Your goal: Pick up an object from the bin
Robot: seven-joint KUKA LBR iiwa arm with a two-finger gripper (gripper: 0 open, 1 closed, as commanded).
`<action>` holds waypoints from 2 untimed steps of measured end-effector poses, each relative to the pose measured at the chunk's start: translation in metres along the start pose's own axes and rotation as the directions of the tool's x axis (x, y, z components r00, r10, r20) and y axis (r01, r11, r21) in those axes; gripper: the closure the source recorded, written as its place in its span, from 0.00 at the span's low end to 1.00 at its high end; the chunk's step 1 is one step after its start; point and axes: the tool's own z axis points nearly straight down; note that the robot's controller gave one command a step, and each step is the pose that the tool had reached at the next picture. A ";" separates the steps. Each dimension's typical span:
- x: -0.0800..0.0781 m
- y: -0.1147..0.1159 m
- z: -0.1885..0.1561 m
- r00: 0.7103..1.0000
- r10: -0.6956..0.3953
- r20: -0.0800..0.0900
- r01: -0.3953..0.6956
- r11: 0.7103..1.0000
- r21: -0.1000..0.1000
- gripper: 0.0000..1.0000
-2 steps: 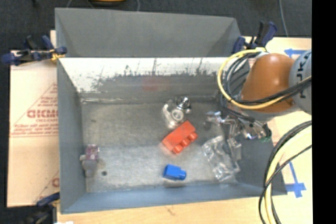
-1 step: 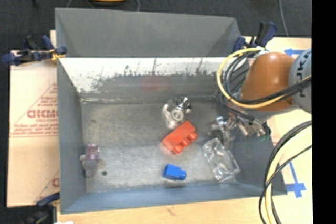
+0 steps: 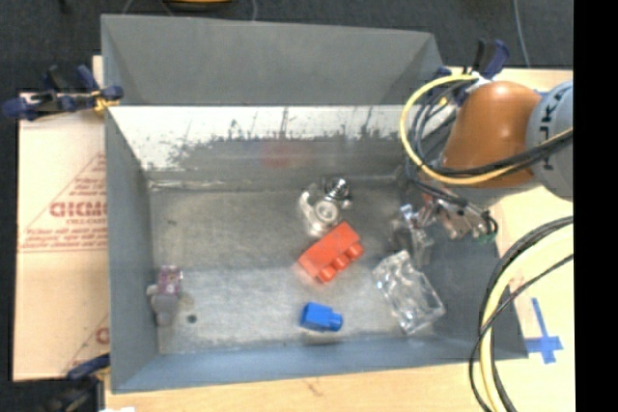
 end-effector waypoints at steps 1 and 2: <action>-0.006 -0.002 -0.001 0.999 -0.001 0.035 0.000 1.000 0.017 0.00; -0.051 0.079 0.001 0.968 -0.252 0.012 0.252 0.968 0.009 0.00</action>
Offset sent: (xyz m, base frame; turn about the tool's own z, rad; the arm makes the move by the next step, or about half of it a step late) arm 0.0000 0.0000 0.0000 0.0000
